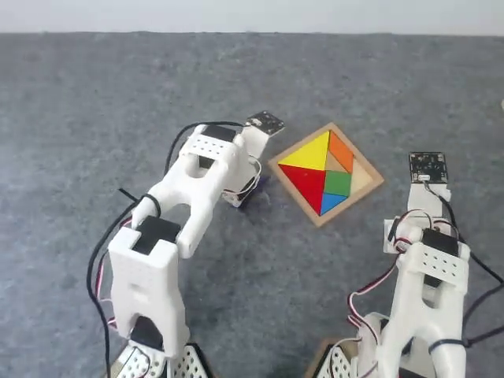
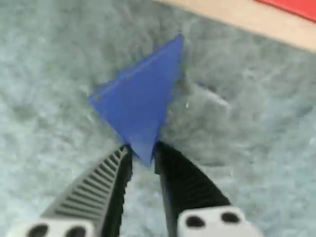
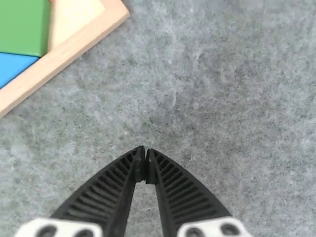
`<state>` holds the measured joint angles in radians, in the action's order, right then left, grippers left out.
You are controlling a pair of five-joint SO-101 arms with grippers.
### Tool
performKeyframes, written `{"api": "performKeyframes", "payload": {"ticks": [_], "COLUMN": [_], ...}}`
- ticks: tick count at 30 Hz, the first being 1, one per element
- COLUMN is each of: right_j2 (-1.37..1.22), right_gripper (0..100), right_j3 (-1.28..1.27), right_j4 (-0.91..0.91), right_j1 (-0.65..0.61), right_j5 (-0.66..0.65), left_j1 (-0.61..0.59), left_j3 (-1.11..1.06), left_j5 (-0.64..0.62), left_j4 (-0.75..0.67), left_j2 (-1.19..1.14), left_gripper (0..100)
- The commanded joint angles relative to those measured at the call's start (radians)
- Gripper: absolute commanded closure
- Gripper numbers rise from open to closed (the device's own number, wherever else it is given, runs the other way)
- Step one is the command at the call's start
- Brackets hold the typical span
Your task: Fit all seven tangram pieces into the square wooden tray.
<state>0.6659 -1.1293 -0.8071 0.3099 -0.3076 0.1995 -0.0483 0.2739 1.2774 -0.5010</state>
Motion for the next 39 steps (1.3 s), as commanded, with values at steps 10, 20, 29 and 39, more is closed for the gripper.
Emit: {"api": "performKeyframes", "payload": {"ticks": [10,20,29,39], "right_j2": [0.019,-0.278,-0.628,-1.026], "right_gripper": [98.7,98.6,90.5,74.7], "right_j3": [0.023,0.568,0.984,1.335], "right_j4": [0.007,-0.377,-0.404,-0.41], "right_j1": [-0.012,-0.43,-0.829,-0.949], "right_j5": [-0.043,-0.046,-0.069,-0.451], "left_j1": [-0.153,-0.434,-0.652,-0.603], "left_j3": [0.054,-0.361,-0.657,-0.756], "left_j5": [-0.184,-0.23,-0.23,-0.227], "left_j4": [0.087,-0.071,-0.319,-0.476], "left_j2": [0.374,0.707,0.706,0.706], "left_gripper": [75,73,73,73]}}
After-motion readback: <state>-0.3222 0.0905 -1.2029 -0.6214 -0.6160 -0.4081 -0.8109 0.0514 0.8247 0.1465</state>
